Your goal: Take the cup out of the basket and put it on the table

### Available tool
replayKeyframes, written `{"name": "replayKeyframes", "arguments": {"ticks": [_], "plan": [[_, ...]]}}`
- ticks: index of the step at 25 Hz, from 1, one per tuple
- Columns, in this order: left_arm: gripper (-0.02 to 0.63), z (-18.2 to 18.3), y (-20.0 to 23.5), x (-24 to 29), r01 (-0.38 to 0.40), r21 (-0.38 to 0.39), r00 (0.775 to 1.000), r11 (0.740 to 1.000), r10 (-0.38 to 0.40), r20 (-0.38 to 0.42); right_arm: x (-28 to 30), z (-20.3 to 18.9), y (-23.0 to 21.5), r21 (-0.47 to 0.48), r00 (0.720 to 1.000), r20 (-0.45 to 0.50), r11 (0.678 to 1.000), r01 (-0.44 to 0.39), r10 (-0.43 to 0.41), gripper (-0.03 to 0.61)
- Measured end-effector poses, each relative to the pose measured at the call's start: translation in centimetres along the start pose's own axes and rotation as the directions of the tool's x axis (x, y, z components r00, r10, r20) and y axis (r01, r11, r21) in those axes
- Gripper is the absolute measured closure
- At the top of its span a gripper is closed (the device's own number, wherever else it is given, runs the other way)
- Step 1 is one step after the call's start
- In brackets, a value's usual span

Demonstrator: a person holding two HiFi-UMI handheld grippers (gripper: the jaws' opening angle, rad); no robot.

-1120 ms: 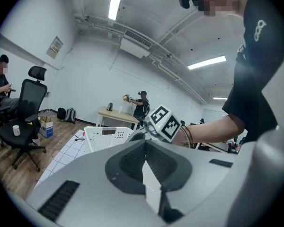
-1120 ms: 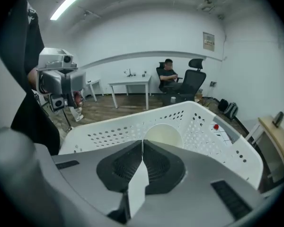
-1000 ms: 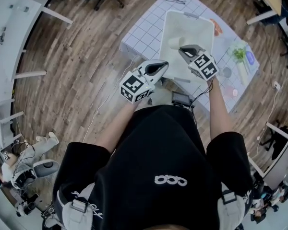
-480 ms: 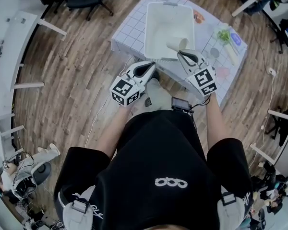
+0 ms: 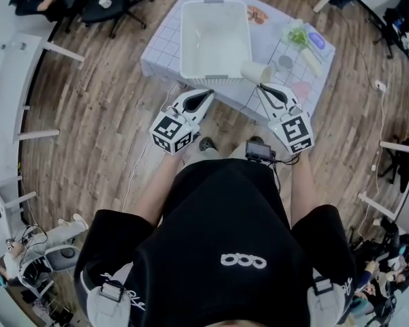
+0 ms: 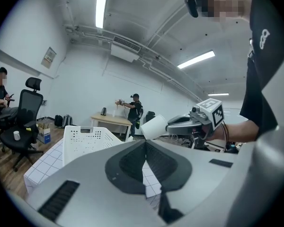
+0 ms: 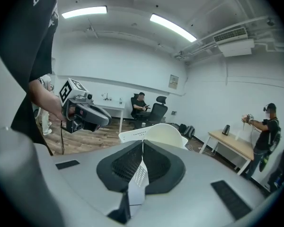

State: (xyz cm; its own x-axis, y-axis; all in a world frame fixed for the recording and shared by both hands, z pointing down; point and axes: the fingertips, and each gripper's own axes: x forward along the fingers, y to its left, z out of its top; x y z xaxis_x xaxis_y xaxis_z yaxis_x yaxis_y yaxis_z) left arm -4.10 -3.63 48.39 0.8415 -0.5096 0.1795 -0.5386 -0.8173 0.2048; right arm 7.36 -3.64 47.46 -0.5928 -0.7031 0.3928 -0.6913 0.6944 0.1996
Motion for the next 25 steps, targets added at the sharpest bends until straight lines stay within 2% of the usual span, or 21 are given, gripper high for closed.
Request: {"name": "replayKeyframes", "arguments": {"ticks": [7,16,25], "plan": [[0.606,0.8,-2.4,4.8,-0.03,-0.02,0.999,0.999,0.03,0.012,-6.3,-4.1,-3.6,0.045,0.999,-0.031,0.999,0.026,-0.024,0.549],[0.605,1.0,-8.0,11.9,-0.031,-0.045,0.999,0.998,0.033,0.03,-12.6,-11.8,-8.7,0.101,0.993,-0.111,0.994,0.04,-0.029,0.549],[0.604,0.7,-11.4,14.6,-0.025,-0.03,1.0,0.999,0.026,0.012,-15.0,-14.2,-9.8,0.119,0.994,-0.105,0.993,0.021,-0.009,0.549]]}}
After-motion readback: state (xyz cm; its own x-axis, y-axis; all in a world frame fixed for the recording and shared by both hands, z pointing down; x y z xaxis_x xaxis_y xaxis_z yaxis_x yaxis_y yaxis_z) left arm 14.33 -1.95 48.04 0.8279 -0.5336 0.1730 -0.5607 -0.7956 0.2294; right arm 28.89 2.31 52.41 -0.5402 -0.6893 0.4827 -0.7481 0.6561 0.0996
